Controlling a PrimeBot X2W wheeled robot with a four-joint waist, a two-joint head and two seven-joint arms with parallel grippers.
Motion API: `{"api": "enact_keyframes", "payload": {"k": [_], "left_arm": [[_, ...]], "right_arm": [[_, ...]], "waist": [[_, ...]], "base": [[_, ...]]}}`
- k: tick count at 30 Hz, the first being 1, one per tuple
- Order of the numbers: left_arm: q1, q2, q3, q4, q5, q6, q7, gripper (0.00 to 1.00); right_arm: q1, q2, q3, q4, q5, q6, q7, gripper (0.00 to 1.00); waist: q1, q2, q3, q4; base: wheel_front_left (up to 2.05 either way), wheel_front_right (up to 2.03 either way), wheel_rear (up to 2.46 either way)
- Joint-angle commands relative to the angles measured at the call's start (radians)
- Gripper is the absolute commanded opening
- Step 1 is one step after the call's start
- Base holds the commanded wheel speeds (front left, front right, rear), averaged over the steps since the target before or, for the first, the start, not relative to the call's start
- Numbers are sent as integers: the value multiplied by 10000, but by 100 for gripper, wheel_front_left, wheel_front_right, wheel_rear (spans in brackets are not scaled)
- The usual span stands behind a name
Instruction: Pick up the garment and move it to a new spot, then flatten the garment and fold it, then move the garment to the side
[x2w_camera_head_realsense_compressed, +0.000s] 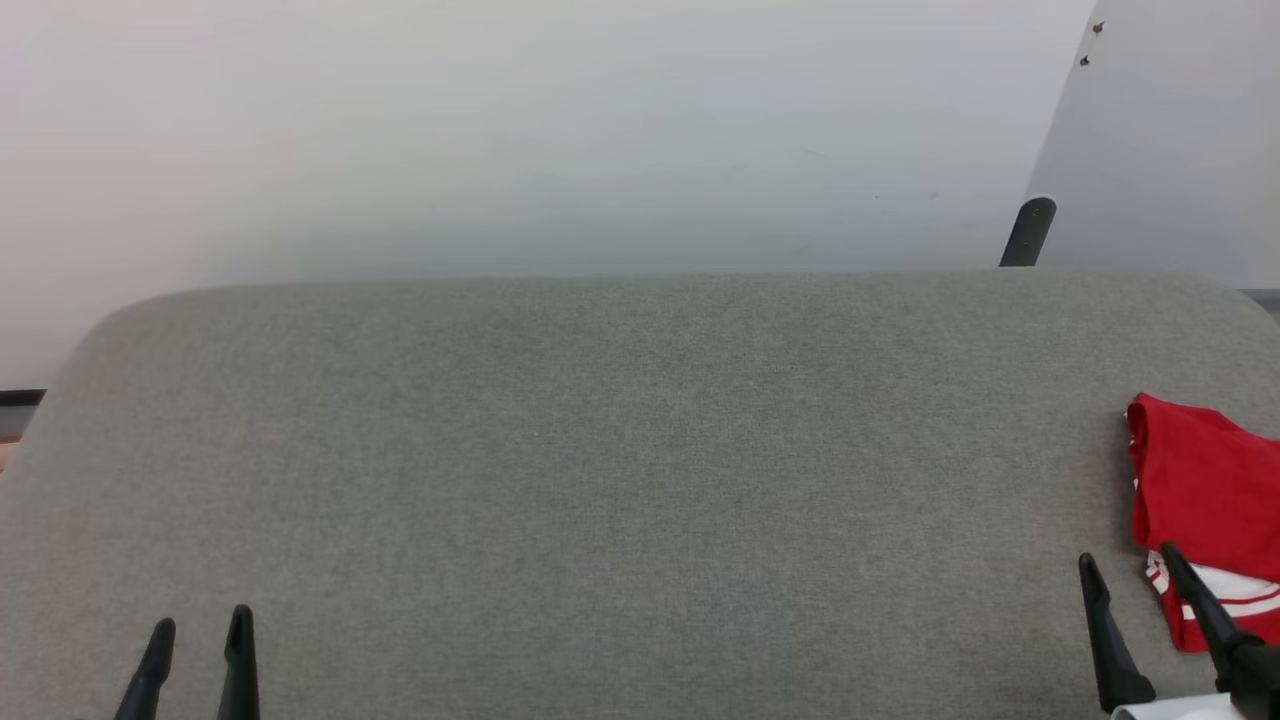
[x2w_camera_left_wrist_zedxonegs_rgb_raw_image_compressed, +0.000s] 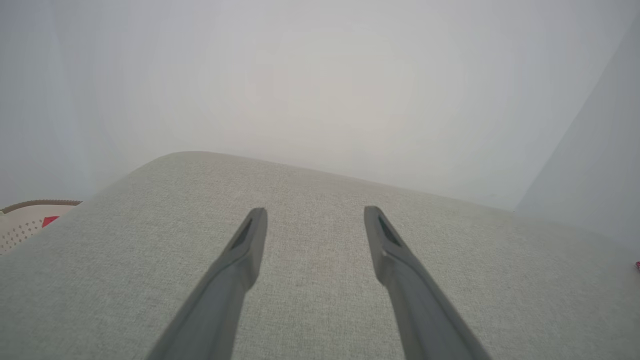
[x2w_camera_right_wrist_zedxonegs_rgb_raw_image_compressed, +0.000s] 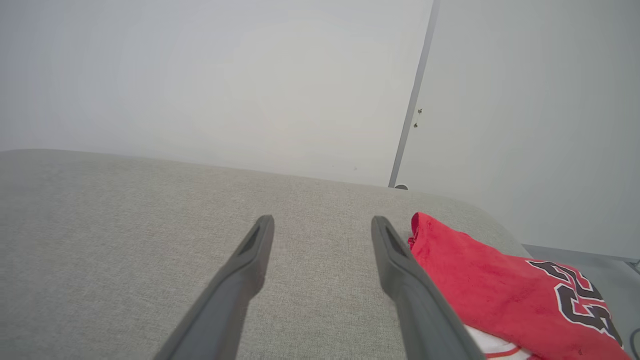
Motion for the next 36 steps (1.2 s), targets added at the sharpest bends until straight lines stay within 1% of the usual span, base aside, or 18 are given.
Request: {"api": "enact_keyframes", "payload": {"k": [1, 13, 19, 20, 25, 36], "left_arm": [[107, -49, 35, -49, 85, -26, -5, 100], [178, -140, 105, -245, 171, -25, -6, 100], [192, -79, 42, -290, 203, -26, -6, 100], [187, -55, 18, -320, 219, -26, -6, 0], [226, -432, -119, 135, 172, 0, 2, 0], [-294, -700, -126, 401, -1515, -3, 557, 0]], "right_arm": [[133, 61, 22, -79, -59, -11, -41, 100], [307, 160, 130, -222, -183, -11, -42, 100], [219, 158, 202, -212, -210, -11, -42, 100], [208, 159, 209, -206, -201, -11, -42, 0], [368, 302, 278, 240, -155, 0, 63, 0], [35, 513, 98, 350, 2059, -1, 605, 0]], "waist": [[0, 0, -18, 21], [0, 0, -80, 101], [0, 0, -65, 93], [0, 0, -65, 90], [0, 0, -62, 92], [0, 0, -15, 89]], "base": [[0, 0, 0], [0, 0, 0], [0, 0, 0], [0, 0, 0], [0, 0, 0], [0, 0, 0]]}}
